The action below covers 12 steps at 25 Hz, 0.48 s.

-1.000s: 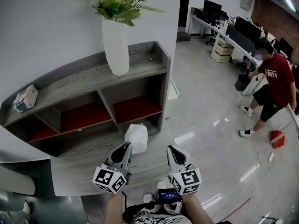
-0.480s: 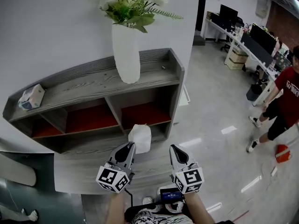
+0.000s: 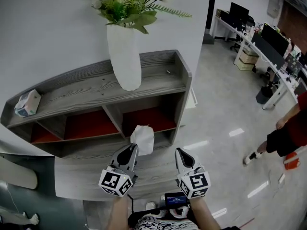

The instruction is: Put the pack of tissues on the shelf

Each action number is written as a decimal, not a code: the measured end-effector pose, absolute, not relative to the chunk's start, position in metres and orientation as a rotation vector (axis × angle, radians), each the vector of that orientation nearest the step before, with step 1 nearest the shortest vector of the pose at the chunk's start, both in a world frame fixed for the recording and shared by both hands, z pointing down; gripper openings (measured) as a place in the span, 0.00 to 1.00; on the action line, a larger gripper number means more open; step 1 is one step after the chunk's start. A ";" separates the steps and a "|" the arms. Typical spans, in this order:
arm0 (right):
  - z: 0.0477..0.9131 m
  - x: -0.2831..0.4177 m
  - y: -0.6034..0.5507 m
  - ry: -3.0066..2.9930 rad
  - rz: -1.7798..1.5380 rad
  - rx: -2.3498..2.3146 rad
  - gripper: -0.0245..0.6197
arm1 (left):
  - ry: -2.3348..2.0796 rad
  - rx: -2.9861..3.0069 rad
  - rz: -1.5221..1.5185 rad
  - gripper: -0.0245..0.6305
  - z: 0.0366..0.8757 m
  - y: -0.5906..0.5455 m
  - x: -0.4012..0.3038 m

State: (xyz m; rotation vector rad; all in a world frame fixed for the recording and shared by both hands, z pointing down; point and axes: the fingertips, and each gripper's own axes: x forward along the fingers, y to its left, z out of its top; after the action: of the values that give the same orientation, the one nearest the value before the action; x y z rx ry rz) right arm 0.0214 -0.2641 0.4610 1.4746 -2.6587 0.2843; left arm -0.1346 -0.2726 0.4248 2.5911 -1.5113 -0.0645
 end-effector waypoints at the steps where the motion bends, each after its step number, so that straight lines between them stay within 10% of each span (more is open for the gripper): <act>1: 0.462 0.023 -0.267 -2.658 0.289 1.476 0.05 | -1.521 2.590 -0.060 0.06 0.426 -0.275 -0.135; 12: 0.472 0.030 -0.296 -2.660 0.319 1.456 0.05 | -1.585 2.552 -0.006 0.06 0.441 -0.303 -0.134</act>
State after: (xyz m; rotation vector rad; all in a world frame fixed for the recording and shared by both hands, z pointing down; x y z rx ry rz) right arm 0.0302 -0.2962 0.4721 1.4561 -2.6602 0.3195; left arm -0.1344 -0.3025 0.4412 2.5519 -1.5851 -0.0063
